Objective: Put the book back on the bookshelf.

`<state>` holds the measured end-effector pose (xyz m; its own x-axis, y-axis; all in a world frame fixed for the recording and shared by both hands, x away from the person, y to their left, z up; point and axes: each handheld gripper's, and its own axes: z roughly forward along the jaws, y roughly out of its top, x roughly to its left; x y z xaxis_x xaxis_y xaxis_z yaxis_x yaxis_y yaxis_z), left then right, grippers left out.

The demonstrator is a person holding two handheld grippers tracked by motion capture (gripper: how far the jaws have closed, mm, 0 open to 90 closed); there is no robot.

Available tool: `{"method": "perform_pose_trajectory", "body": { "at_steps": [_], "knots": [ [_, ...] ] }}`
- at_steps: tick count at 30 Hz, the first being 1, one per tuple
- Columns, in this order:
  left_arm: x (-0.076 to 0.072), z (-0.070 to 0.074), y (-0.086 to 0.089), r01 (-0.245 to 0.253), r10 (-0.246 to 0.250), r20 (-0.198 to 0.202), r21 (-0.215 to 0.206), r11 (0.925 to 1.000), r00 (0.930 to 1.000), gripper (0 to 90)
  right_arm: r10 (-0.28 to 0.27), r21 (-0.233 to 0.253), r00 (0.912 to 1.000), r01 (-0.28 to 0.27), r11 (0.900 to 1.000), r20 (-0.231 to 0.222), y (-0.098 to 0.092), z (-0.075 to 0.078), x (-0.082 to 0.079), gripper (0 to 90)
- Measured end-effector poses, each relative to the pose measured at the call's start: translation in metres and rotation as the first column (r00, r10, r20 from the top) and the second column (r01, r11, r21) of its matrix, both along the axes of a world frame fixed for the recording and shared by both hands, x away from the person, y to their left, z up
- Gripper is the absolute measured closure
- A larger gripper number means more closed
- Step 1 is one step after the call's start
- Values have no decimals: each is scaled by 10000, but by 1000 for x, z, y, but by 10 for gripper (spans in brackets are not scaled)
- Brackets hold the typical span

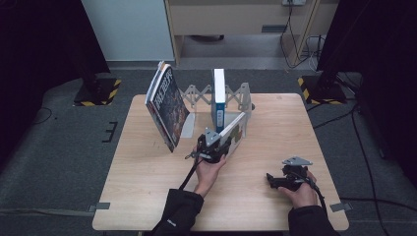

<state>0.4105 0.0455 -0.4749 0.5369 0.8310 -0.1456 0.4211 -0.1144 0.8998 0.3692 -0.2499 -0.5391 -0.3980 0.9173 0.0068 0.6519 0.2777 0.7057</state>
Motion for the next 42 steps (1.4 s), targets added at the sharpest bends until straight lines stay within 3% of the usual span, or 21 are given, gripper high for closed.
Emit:
{"method": "perform_pose_trajectory", "body": {
  "at_steps": [14, 19, 23, 28, 33, 37, 42],
  "knots": [
    [-15, -26, 12, 135, -117, -507, 342, 9993, 9986, 740, 0, 2, 10000, 0, 10000, -1, 0, 0, 0, 23],
    [-15, -26, 11, 192, -173, -511, 365, 9992, 9985, 735, -1, 3, 10000, 1, 10000, 0, 0, 0, 0, 23],
    [-11, -26, 9, 192, -169, -787, 278, 9994, 9968, 711, -1, 2, 10000, 1, 10000, -1, 0, 0, 0, 23],
    [-7, -26, 7, 125, -78, -914, 516, 9986, 9958, 744, -2, 2, 10000, 2, 10000, -1, 0, 0, 0, 23],
    [-5, -25, 7, 4, 13, -809, 217, 9998, 9967, 749, 1, 1, 10000, -1, 10000, -1, 0, 0, 0, 23],
    [-4, -15, 5, -28, 34, -660, 92, 10000, 9978, 750, 1, -2, 10000, -1, 10000, 1, 0, 0, 0, 23],
    [-2, -1, 0, -133, 136, -155, 242, 9996, 9998, 751, 1, 1, 10000, -1, 10000, 0, 0, 0, 0, 23]
  ]
}}
